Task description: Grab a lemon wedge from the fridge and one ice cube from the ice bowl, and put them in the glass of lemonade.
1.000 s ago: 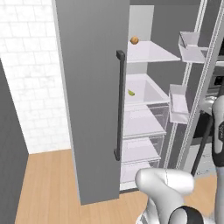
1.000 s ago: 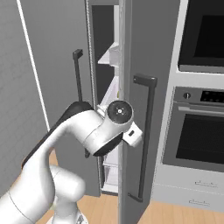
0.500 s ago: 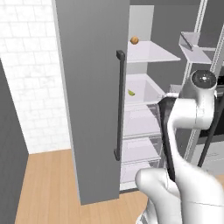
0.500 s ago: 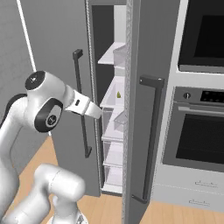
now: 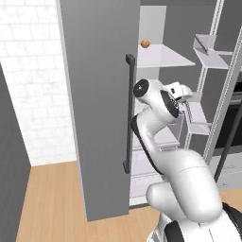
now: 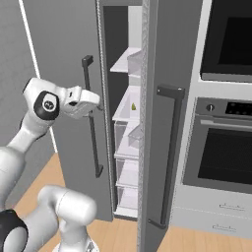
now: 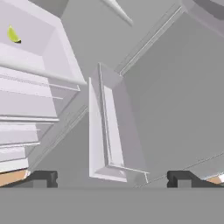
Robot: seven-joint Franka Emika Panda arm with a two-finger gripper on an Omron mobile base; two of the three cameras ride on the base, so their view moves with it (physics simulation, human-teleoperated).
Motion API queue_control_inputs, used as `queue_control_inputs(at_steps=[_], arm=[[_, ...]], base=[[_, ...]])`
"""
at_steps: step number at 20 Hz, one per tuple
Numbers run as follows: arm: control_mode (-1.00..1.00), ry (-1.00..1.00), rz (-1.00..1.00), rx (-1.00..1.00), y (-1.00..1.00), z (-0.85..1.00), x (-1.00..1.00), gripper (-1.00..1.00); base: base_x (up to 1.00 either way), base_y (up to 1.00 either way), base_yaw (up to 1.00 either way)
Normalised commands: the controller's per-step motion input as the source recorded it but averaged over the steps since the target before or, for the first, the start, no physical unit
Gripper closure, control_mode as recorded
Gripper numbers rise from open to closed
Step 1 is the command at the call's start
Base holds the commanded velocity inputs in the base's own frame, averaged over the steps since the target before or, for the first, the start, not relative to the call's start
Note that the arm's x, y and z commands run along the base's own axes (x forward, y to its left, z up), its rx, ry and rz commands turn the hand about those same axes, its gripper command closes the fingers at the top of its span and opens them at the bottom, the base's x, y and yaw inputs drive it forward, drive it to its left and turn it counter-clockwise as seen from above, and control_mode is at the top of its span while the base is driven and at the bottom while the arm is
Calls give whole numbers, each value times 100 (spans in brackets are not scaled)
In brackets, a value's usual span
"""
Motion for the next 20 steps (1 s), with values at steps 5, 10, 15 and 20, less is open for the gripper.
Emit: queue_control_inputs(at_steps=[5, 10, 15, 20], arm=[[-100, 8, -6, -5, -58, -25, 70, -100], [-100, 8, -7, -2, -63, -32, 62, -100], [-100, 10, -10, -2, -75, -33, 17, -100], [-100, 3, -15, 0, -99, -4, -4, -100]], base=[[0, 0, 0], [0, 0, 0], [0, 0, 0], [0, 0, 0]])
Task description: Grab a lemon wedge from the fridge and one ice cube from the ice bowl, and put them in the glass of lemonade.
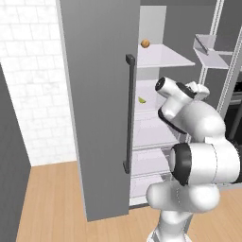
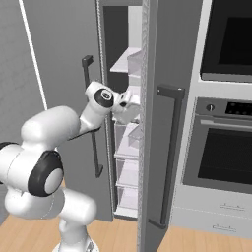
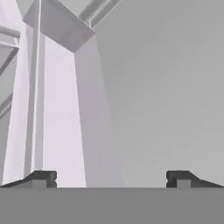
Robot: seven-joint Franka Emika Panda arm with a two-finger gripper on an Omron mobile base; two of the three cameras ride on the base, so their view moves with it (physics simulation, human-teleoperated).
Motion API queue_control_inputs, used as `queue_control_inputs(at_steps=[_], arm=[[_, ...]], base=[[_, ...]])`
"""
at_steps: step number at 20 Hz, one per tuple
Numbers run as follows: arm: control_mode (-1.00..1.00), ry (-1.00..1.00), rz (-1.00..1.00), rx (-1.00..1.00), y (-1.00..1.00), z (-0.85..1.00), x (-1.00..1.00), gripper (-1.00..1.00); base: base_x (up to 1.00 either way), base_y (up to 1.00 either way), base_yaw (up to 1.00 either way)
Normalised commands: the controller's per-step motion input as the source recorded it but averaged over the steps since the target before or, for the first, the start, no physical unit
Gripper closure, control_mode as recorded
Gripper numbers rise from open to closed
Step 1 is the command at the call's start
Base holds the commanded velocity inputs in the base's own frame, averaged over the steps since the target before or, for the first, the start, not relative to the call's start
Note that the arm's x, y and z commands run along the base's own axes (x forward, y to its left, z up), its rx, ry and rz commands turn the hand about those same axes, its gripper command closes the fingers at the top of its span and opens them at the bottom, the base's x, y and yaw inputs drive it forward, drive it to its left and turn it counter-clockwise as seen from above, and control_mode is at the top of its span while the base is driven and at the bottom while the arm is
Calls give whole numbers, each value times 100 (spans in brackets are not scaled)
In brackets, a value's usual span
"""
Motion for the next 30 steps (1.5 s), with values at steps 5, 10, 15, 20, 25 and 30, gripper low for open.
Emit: queue_control_inputs(at_steps=[5, 10, 15, 20, 25, 30], arm=[[-100, 0, -17, 0, -100, -10, -8, -100], [-100, 0, -16, 0, -100, -5, -3, -100], [-100, 0, -14, 0, -72, -1, 0, -100], [-100, -1, -1, 1, 8, 0, -22, -100], [-100, -2, 5, 3, 92, 0, -36, -100], [-100, -9, 15, 14, 100, -1, -2, -100]], base=[[0, 0, 0], [0, 0, 0], [0, 0, 0], [0, 0, 0], [0, 0, 0], [0, 0, 0]])
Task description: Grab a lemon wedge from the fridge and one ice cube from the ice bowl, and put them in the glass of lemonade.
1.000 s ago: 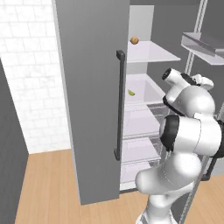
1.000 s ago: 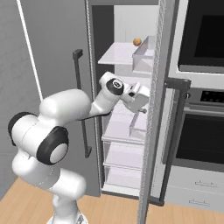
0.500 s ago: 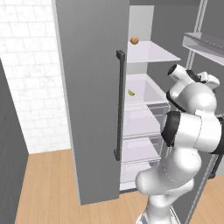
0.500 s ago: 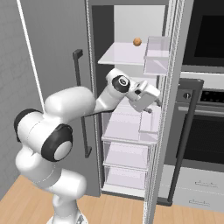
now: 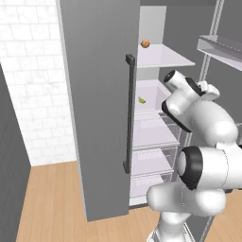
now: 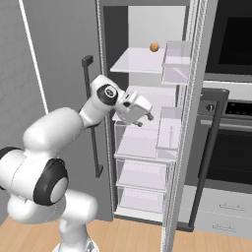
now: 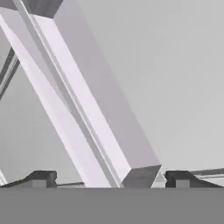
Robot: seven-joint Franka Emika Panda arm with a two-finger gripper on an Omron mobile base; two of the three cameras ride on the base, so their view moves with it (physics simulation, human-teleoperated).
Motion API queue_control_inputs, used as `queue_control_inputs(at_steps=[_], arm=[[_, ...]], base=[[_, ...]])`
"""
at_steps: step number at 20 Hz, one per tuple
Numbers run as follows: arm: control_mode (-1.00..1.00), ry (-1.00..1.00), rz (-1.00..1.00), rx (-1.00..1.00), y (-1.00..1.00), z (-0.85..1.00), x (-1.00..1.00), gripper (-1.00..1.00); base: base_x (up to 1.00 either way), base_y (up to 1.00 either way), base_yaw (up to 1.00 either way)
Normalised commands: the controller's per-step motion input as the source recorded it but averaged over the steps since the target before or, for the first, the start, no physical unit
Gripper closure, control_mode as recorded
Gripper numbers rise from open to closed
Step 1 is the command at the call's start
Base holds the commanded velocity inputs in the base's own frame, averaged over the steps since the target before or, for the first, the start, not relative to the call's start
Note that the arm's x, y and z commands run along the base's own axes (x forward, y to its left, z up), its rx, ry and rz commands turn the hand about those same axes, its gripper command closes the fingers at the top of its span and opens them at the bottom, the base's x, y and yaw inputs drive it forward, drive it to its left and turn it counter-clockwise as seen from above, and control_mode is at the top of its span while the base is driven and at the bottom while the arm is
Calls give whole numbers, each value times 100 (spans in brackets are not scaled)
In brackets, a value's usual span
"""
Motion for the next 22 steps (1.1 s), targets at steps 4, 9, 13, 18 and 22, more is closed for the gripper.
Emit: queue_control_inputs(at_steps=[4, 9, 13, 18, 22], arm=[[-100, -15, 24, 34, 99, -31, 0, -100], [-100, -12, 26, 43, 89, -61, 0, -100], [-100, -7, 29, 48, 72, -66, 0, -100], [-100, 3, 18, 10, 20, 53, -66, -100], [-100, 8, 8, 0, 5, 72, -100, -100]], base=[[0, 0, 0], [0, 0, 0], [0, 0, 0], [0, 0, 0], [0, 0, 0]])
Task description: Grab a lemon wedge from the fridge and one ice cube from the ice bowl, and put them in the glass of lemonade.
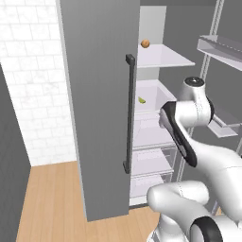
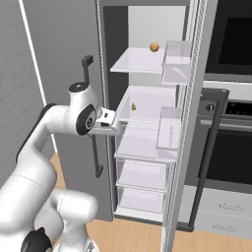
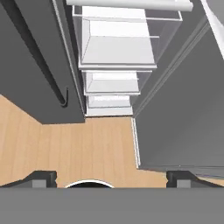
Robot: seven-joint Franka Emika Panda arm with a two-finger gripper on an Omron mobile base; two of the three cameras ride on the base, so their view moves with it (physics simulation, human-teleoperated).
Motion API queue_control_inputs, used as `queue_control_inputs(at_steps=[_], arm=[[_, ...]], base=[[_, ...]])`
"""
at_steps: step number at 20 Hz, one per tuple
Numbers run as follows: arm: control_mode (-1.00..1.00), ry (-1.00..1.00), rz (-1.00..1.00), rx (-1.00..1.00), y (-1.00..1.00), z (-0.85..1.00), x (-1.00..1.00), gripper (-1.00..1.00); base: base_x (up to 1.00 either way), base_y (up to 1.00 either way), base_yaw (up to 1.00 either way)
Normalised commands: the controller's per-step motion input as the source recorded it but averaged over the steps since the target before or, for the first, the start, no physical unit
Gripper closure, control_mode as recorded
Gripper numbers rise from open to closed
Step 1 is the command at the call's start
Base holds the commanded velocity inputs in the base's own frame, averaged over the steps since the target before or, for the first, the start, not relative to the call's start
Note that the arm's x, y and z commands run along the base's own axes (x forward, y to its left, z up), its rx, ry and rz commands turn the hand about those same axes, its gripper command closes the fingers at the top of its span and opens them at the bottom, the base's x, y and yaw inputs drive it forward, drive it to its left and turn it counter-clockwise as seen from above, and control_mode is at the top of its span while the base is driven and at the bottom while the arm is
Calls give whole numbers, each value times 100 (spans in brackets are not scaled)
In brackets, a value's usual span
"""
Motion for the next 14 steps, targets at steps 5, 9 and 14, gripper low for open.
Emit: queue_control_inputs(at_steps=[5, 9, 14], arm=[[-100, 5, 9, 1, 13, 27, -95, -100], [-100, 2, 8, 2, 44, -6, -36, -100], [-100, -4, 0, 5, 34, 2, -31, -100]], base=[[0, 0, 0], [0, 0, 0], [0, 0, 0]])
